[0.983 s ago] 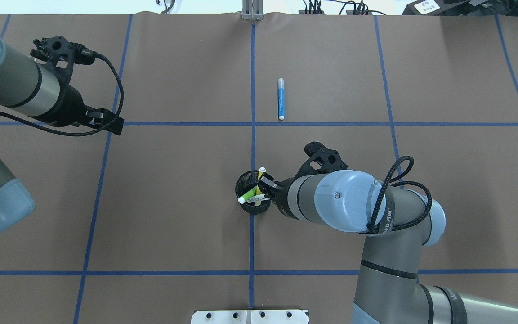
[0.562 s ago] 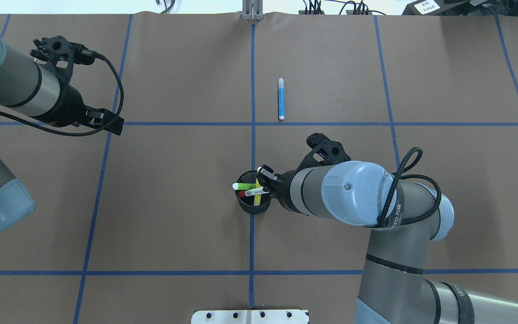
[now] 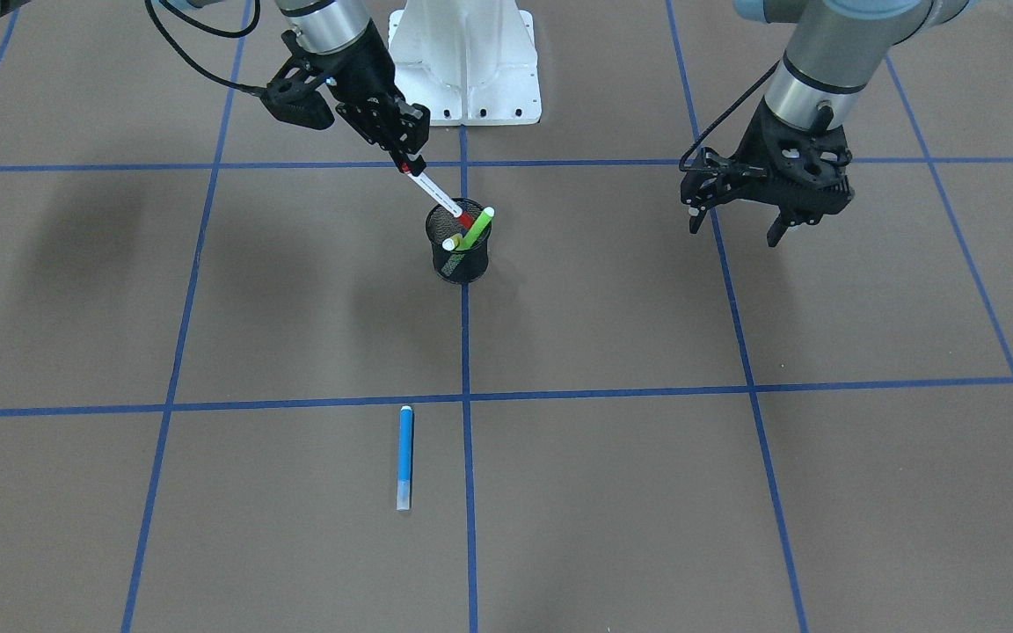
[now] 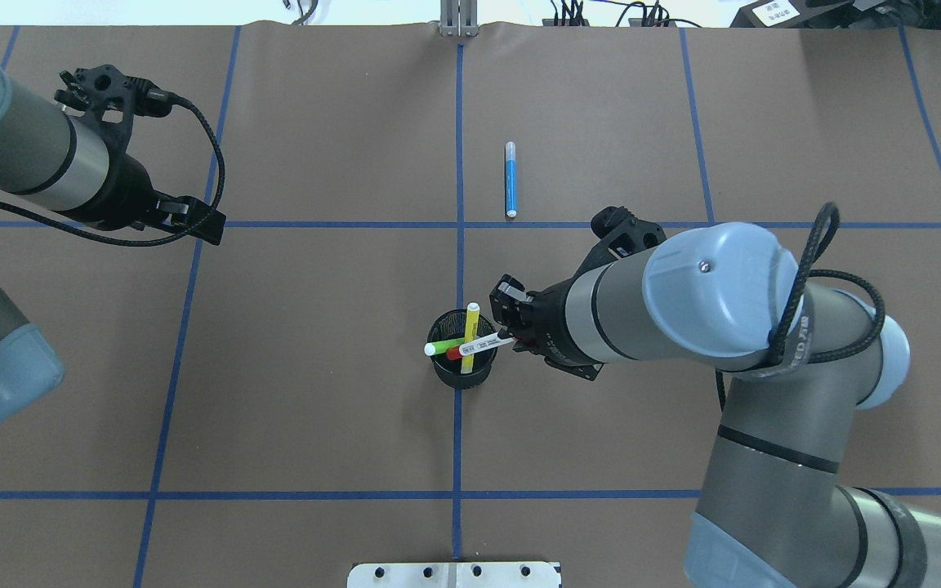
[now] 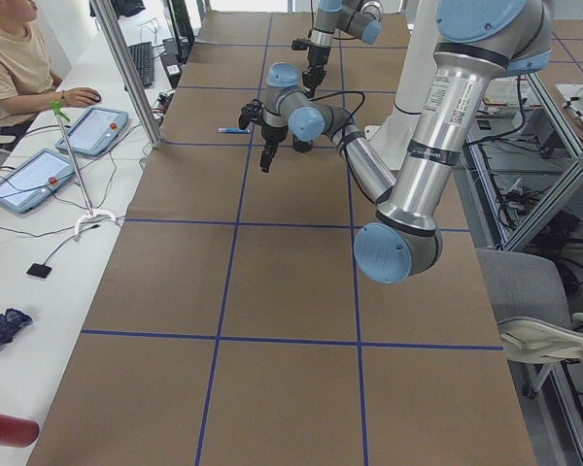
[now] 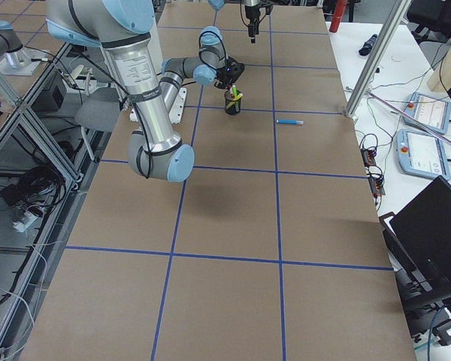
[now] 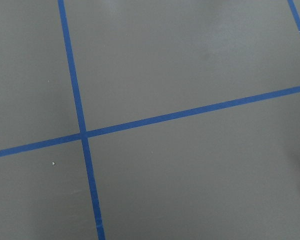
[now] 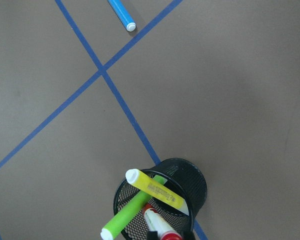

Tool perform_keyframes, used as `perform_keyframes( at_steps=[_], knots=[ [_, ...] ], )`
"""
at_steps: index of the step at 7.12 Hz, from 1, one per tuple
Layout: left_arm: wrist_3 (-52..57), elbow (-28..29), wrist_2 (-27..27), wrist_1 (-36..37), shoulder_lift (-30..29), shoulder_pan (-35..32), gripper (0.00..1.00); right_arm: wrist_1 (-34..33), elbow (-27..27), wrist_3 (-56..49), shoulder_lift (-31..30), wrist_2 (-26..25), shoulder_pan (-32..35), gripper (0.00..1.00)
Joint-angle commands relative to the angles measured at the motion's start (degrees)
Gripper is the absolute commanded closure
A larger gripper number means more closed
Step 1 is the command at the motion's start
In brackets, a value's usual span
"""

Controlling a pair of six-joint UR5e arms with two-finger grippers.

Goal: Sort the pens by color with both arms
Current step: 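Lift the red-capped marker out of the cup with the right gripper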

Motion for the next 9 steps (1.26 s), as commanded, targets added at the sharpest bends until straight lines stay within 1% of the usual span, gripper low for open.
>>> perform_keyframes(
  at_steps=[1, 2, 3, 4, 5, 6, 7, 8, 9],
  knots=[
    [-0.30, -0.04, -0.01, 0.00, -0.03, 0.00, 0.00, -2.09, 2.96, -0.07, -0.11, 8.81, 4.43, 1.00],
    [-1.17, -0.04, -0.01, -0.09, -0.03, 0.09, 0.00, -2.00, 3.22, -0.07, 0.50, 8.93, 4.62, 1.00],
    [-1.18, 0.05, -0.01, -0.09, -0.03, 0.09, 0.00, -1.83, 3.14, 0.02, 1.03, 7.19, 4.71, 1.00],
    [-1.18, 0.05, -0.01, -0.09, -0.03, 0.09, 0.00, -1.65, 2.79, 0.02, 1.03, 2.82, 4.71, 1.00],
    [-1.18, 0.05, -0.01, -0.09, -0.03, 0.09, 0.00, -1.30, 2.35, 0.20, 1.12, -2.79, 4.63, 1.00],
    [-1.18, 0.22, -0.01, -0.17, -0.12, 0.09, 0.00, -0.86, 0.61, 0.81, 2.77, -8.33, 4.62, 1.00],
    [-1.18, 0.22, -0.01, -0.17, -0.12, 0.09, 0.00, -0.86, -4.37, 1.68, 5.75, -12.21, 4.62, 1.00],
    [-1.18, 0.22, -0.01, -0.17, -0.12, 0.09, 0.00, -0.77, -9.21, 3.78, 8.30, -15.03, 4.62, 1.00],
    [-1.18, 0.22, -0.01, -0.17, -0.29, 0.09, 0.00, 0.45, -12.82, 5.02, 10.16, -19.33, 4.62, 1.00]
  ],
)
